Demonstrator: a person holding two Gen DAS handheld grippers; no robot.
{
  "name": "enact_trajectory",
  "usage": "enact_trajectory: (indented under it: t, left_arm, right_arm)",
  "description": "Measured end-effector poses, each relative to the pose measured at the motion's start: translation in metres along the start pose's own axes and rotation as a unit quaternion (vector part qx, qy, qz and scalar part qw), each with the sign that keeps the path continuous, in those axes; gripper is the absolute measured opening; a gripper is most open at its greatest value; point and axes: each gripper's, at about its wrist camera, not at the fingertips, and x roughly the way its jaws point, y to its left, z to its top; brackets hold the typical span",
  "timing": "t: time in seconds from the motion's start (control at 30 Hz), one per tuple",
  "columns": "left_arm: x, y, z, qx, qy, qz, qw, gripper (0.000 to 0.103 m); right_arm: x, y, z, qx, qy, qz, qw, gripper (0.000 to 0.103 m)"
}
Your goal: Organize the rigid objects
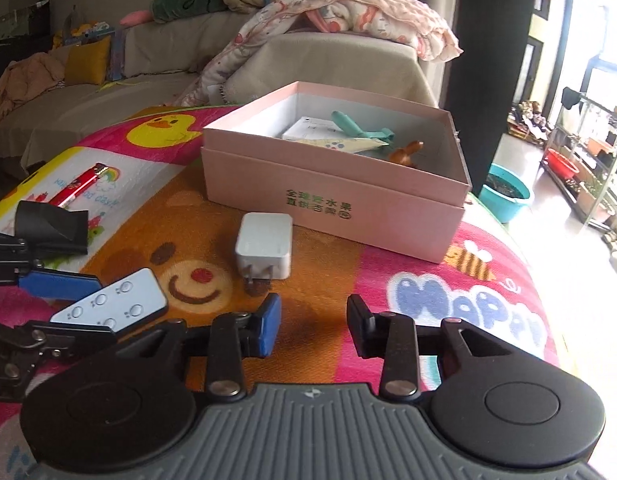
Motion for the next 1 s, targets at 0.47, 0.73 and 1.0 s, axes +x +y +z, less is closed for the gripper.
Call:
enact_trajectory:
  t: [0.47, 0.73, 1.0]
  left_arm:
    - [0.0, 0.004, 0.001, -0.029, -0.004, -0.004, 0.9996, 0.044]
    - [0.0, 0.008, 0.001, -0.046, -0.006, -0.01, 0.9989, 0.044]
    - [0.002, -0.004, 0.001, -0.008, 0.0, 0.013, 0.9999, 0.043]
  right_arm:
    - [0.008, 0.008, 0.018, 0.031, 0.007, 0.057, 0.998, 0.056]
    - [0.009, -0.018, 0.014, 0.04, -0.01, -0.079, 0.996, 0.057]
    - [0.013, -0.001, 0.021, 0.103, 0.008, 0.032, 0.994, 0.069]
